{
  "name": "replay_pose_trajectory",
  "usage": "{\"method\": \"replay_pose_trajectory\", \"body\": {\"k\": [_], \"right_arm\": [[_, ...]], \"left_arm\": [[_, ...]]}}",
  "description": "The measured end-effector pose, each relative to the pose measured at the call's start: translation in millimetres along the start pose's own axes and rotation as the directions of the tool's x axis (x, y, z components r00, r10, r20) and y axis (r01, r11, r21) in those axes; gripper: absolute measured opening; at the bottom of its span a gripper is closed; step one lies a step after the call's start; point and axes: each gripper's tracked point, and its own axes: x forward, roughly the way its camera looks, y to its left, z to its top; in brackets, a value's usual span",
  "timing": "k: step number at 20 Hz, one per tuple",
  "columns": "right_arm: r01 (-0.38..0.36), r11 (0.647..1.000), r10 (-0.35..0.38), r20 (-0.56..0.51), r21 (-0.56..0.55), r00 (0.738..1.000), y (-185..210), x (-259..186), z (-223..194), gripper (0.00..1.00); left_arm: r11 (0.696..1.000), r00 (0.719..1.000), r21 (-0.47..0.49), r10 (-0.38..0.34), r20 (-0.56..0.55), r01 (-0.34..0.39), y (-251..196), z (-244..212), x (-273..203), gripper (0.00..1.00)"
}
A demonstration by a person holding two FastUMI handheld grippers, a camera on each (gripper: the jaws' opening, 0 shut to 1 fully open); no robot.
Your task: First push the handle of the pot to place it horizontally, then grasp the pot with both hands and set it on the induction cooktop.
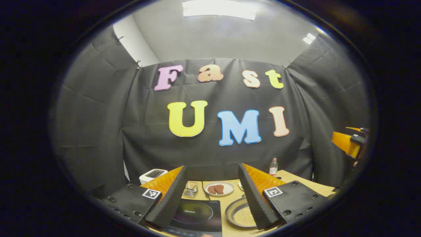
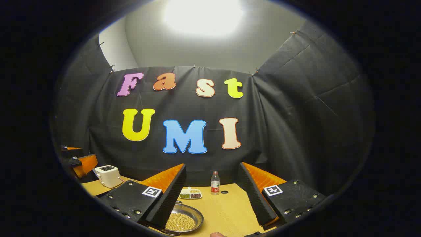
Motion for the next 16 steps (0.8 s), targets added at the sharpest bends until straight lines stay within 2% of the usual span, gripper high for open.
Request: {"method": "replay_pose_trajectory", "body": {"k": [16], "right_arm": [[-0.046, 0.999, 0.046, -0.032, -0.004, 0.998, 2, -3, -5, 0.97]], "left_arm": [[1.000, 0.999, -0.002, 0.023, 0.024, -0.022, 1, 10, -15, 0.94]]}}
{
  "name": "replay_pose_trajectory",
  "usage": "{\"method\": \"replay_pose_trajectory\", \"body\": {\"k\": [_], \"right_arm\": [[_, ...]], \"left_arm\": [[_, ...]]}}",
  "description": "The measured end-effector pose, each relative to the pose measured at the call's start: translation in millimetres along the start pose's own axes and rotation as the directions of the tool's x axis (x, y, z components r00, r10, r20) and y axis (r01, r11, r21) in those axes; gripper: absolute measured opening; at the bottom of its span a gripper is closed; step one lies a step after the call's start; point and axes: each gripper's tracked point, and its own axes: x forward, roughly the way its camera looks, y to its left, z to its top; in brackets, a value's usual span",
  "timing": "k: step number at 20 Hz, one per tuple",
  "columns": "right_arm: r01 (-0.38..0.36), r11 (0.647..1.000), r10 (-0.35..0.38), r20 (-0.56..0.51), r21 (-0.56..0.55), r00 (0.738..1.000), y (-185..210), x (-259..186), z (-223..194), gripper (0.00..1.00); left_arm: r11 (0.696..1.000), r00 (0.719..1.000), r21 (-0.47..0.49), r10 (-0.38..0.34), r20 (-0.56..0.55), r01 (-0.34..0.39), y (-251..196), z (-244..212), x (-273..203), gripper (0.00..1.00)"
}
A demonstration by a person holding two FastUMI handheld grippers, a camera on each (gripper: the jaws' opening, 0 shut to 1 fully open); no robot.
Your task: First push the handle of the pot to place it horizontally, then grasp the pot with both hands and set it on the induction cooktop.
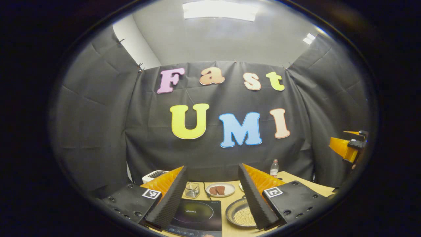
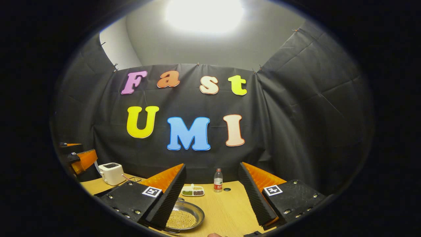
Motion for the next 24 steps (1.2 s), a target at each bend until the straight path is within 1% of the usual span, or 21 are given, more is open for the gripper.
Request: {"method": "replay_pose_trajectory", "body": {"k": [3, 5, 6, 7, 8, 9, 10, 11, 12, 13, 14, 15, 16, 17, 18, 19, 20, 21, 24], "right_arm": [[-0.007, 1.000, 0.007, -0.003, 0.003, 1.000, 3, -1, 0, 0.97], [-0.010, 1.000, 0.010, -0.011, -0.005, 1.000, 4, -2, -1, 0.96], [-0.015, 1.000, 0.015, -0.019, -0.008, 1.000, 6, -3, -2, 0.90], [-0.018, 1.000, 0.017, -0.025, -0.010, 1.000, 8, -3, -5, 0.89], [0.002, 1.000, -0.002, -0.025, -0.014, 1.000, 5, -4, -3, 0.88], [0.006, 1.000, -0.007, -0.024, -0.012, 1.000, 4, -2, -3, 0.70], [0.002, 1.000, -0.002, -0.033, -0.010, 0.999, 5, -2, -6, 0.55], [-0.003, 1.000, 0.003, -0.044, -0.010, 0.999, 10, -5, -8, 0.54], [-0.017, 1.000, 0.017, -0.053, -0.013, 0.998, 15, -6, -9, 0.55], [0.002, 1.000, -0.003, -0.054, -0.017, 0.999, 9, -3, -10, 0.55], [-0.006, 1.000, 0.005, -0.056, -0.007, 0.998, 12, -1, -11, 0.38], [-0.023, 1.000, 0.023, -0.067, 0.001, 0.997, 18, -2, -14, 0.24], [-0.053, 0.999, 0.053, -0.075, 0.001, 0.996, 27, -3, -15, 0.24], [-0.021, 1.000, 0.021, -0.067, -0.002, 0.998, 20, 0, -13, 0.24], [-0.033, 0.999, 0.034, -0.055, 0.014, 0.998, 25, -3, -7, 0.00], [-0.072, 0.997, 0.074, -0.062, 0.035, 0.995, 37, -2, -12, 0.04], [-0.104, 0.994, 0.107, -0.078, 0.044, 0.991, 47, 0, -17, 0.05], [-0.131, 0.990, 0.134, -0.099, 0.043, 0.986, 53, 0, -25, 0.05], [-0.218, 0.974, 0.226, -0.177, 0.063, 0.958, 80, -1, -50, 0.05]], "left_arm": [[1.000, 1.000, -0.007, 0.000, 0.000, 0.000, 2, -1, -3, 1.00], [1.000, 1.000, -0.010, 0.002, 0.000, -0.002, 5, -1, -6, 0.94], [1.000, 1.000, -0.010, 0.004, 0.001, -0.004, 7, -1, -6, 0.94], [1.000, 1.000, -0.009, 0.006, 0.001, -0.006, 9, -2, -7, 0.94], [1.000, 1.000, -0.007, 0.010, -0.001, -0.010, 10, -1, -8, 0.94], [1.000, 1.000, -0.004, 0.012, 0.000, -0.012, 12, -2, -10, 0.94], [1.000, 1.000, -0.002, 0.014, 0.003, -0.014, 13, -1, -12, 0.95], [1.000, 1.000, -0.002, 0.015, 0.004, -0.015, 15, -1, -13, 0.97], [1.000, 1.000, -0.002, 0.016, 0.006, -0.016, 16, 0, -14, 0.98], [1.000, 1.000, -0.001, 0.020, 0.008, -0.020, 19, 0, -13, 0.99], [1.000, 1.000, 0.001, 0.023, 0.009, -0.023, 22, 2, -14, 1.00], [1.000, 1.000, 0.003, 0.028, 0.011, -0.028, 24, 2, -15, 0.99], [1.000, 0.999, 0.003, 0.031, 0.014, -0.031, 27, 3, -15, 0.98], [0.999, 0.999, 0.005, 0.034, 0.016, -0.034, 29, 3, -16, 0.97], [0.999, 0.999, 0.010, 0.039, 0.018, -0.039, 31, 4, -16, 0.96], [0.999, 0.999, 0.013, 0.044, 0.020, -0.045, 35, 4, -16, 0.95], [0.999, 0.999, 0.010, 0.048, 0.023, -0.048, 38, 6, -16, 0.94], [0.999, 0.998, 0.007, 0.050, 0.023, -0.050, 40, 5, -17, 1.00], [0.997, 0.997, 0.013, 0.071, 0.022, -0.071, 54, 3, -17, 0.96]]}}
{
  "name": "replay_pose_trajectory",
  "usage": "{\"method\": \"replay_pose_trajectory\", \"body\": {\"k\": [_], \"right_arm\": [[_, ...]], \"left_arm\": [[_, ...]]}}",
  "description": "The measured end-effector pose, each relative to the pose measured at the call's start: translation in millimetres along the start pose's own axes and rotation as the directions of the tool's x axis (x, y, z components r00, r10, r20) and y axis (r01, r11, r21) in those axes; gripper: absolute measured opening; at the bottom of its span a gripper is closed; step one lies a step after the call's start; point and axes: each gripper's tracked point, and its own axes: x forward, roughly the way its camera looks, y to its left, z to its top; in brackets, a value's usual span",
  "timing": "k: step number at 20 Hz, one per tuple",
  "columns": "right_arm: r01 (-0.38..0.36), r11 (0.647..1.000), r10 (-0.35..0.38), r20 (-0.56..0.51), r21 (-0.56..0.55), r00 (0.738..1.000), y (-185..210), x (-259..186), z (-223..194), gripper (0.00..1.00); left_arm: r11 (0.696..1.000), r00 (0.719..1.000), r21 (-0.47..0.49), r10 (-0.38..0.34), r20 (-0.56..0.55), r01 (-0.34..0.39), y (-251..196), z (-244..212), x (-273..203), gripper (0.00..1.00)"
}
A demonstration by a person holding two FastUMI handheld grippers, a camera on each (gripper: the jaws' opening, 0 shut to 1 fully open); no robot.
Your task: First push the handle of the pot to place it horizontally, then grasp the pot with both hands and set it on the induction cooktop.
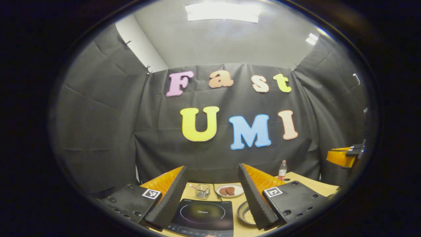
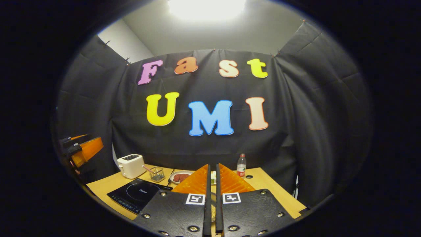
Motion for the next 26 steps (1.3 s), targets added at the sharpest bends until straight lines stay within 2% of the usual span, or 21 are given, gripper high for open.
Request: {"method": "replay_pose_trajectory", "body": {"k": [3, 5, 6, 9, 11, 12, 13, 15, 19, 21, 22, 26], "right_arm": [[-0.054, 0.999, 0.054, -0.057, 0.001, 0.997, 21, 9, -20, 0.05], [-0.076, 0.997, 0.074, -0.100, -0.017, 0.992, 31, 15, -36, 0.05], [-0.096, 0.995, 0.093, -0.125, -0.016, 0.988, 39, 18, -43, 0.05], [-0.154, 0.988, 0.149, -0.205, -0.008, 0.967, 60, 22, -70, 0.05], [-0.194, 0.981, 0.188, -0.268, 0.002, 0.945, 76, 25, -94, 0.05], [-0.215, 0.977, 0.206, -0.304, 0.005, 0.930, 84, 26, -105, 0.05], [-0.237, 0.972, 0.227, -0.333, 0.012, 0.915, 92, 25, -116, 0.05], [-0.267, 0.963, 0.262, -0.386, 0.042, 0.885, 106, 24, -135, 0.05], [-0.281, 0.954, 0.294, -0.472, 0.101, 0.831, 126, 24, -170, 0.05], [-0.290, 0.949, 0.309, -0.532, 0.122, 0.788, 135, 20, -193, 0.05], [-0.289, 0.948, 0.311, -0.559, 0.130, 0.769, 139, 19, -202, 0.05], [-0.253, 0.949, 0.312, -0.655, 0.187, 0.688, 148, 11, -240, 0.05]], "left_arm": [[1.000, 1.000, 0.006, 0.022, -0.003, -0.022, 16, -2, 0, 0.94], [0.999, 0.999, 0.005, 0.041, -0.009, -0.041, 29, -6, -2, 0.98], [0.998, 0.998, 0.005, 0.055, -0.011, -0.055, 36, -7, -3, 0.94], [0.996, 0.996, 0.011, 0.092, -0.015, -0.092, 58, -9, -9, 0.98], [0.993, 0.993, 0.019, 0.115, -0.019, -0.115, 72, -12, -12, 1.00], [0.992, 0.992, 0.021, 0.127, -0.021, -0.126, 79, -12, -14, 1.00], [0.990, 0.990, 0.023, 0.139, -0.022, -0.138, 87, -13, -14, 0.94], [0.987, 0.987, 0.020, 0.160, -0.028, -0.159, 100, -16, -17, 0.94], [0.981, 0.980, 0.013, 0.192, -0.043, -0.192, 121, -26, -20, 0.94], [0.979, 0.977, 0.011, 0.206, -0.048, -0.205, 132, -32, -22, 1.00], [0.978, 0.976, 0.010, 0.210, -0.050, -0.210, 137, -33, -23, 0.98], [0.974, 0.972, 0.004, 0.227, -0.065, -0.228, 160, -47, -27, 1.00]]}}
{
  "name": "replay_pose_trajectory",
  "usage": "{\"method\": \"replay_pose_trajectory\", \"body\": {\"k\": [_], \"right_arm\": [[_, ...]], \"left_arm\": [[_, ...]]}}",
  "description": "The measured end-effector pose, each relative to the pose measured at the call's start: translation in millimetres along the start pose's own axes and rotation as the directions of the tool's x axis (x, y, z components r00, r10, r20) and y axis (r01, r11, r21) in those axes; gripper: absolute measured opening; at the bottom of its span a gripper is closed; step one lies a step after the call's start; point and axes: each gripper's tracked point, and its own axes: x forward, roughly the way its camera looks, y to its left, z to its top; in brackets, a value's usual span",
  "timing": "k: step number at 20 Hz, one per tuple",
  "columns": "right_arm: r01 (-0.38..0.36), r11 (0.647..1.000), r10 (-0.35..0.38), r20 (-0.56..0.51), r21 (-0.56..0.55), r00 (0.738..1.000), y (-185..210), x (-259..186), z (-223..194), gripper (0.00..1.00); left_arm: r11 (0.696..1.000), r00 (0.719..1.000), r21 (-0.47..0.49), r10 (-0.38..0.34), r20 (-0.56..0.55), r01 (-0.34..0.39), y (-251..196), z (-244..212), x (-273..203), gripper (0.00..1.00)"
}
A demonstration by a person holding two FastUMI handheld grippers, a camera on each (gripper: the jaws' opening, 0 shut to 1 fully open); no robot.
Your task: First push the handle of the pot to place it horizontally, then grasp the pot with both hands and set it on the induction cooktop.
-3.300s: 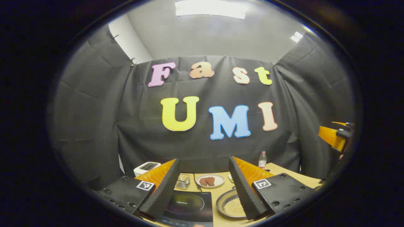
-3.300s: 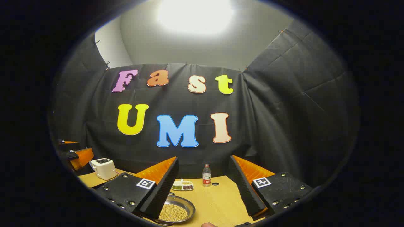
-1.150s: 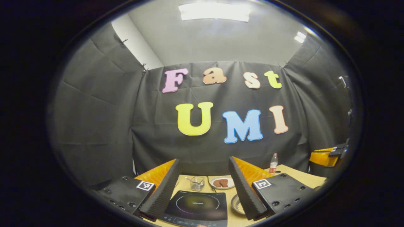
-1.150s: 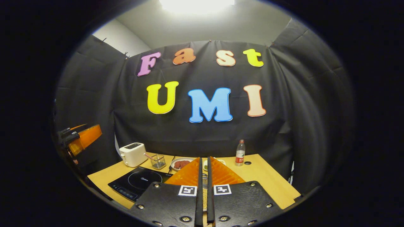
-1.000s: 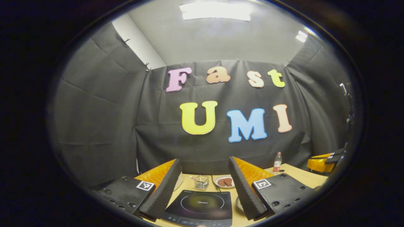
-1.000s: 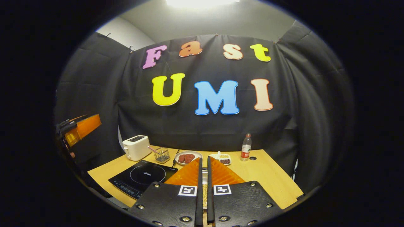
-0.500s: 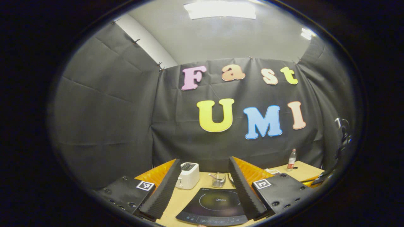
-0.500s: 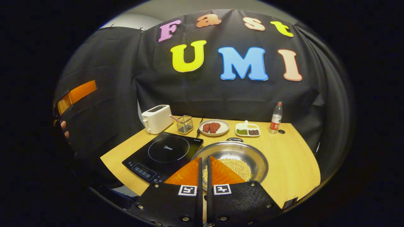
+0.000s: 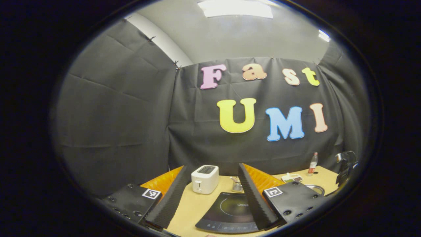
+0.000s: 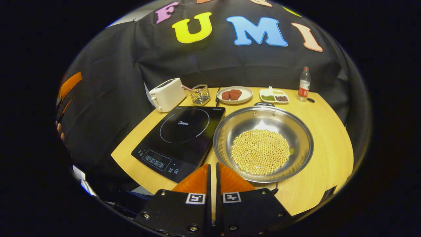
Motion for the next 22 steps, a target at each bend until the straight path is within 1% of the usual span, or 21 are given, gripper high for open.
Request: {"method": "replay_pose_trajectory", "body": {"k": [1, 3, 4, 7, 12, 13, 14, 15, 20, 22], "right_arm": [[0.004, 1.000, -0.004, -0.029, 0.018, 1.000, -1, 6, -8, 0.05], [0.016, 0.999, -0.013, -0.073, 0.040, 0.997, -3, 18, -18, 0.05], [0.029, 0.998, -0.024, -0.095, 0.047, 0.995, -6, 23, -23, 0.05], [0.084, 0.995, -0.074, -0.148, 0.061, 0.986, -17, 30, -37, 0.05], [0.158, 0.982, -0.137, -0.183, 0.106, 0.974, -37, 27, -48, 0.06], [0.160, 0.980, -0.135, -0.188, 0.123, 0.973, -38, 25, -51, 0.06], [0.157, 0.977, -0.130, -0.182, 0.142, 0.975, -40, 23, -50, 0.02], [0.160, 0.975, -0.132, -0.180, 0.152, 0.975, -42, 22, -51, 0.01], [0.171, 0.974, -0.141, -0.193, 0.150, 0.971, -66, 13, -50, 0.01], [0.174, 0.974, -0.144, -0.193, 0.148, 0.971, -77, 7, -47, 0.01]], "left_arm": [[1.000, 1.000, -0.004, 0.000, -0.003, 0.000, 4, -1, 1, 1.00], [1.000, 1.000, -0.008, -0.001, -0.005, 0.001, 12, -3, 6, 0.94], [1.000, 1.000, -0.008, -0.006, -0.003, 0.006, 14, -4, 7, 1.00], [1.000, 1.000, -0.017, -0.027, -0.008, 0.026, 15, -11, 11, 1.00], [0.998, 0.998, -0.033, -0.062, -0.019, 0.061, 10, -16, 17, 1.00], [0.997, 0.997, -0.035, -0.068, -0.019, 0.067, 6, -18, 18, 1.00], [0.997, 0.997, -0.037, -0.075, -0.019, 0.074, 2, -17, 18, 1.00], [0.996, 0.996, -0.038, -0.083, -0.021, 0.083, -4, -19, 18, 1.00], [0.992, 0.992, -0.034, -0.122, -0.036, 0.121, -45, -22, 28, 1.00], [0.988, 0.988, -0.042, -0.148, -0.045, 0.146, -71, -22, 30, 1.00]]}}
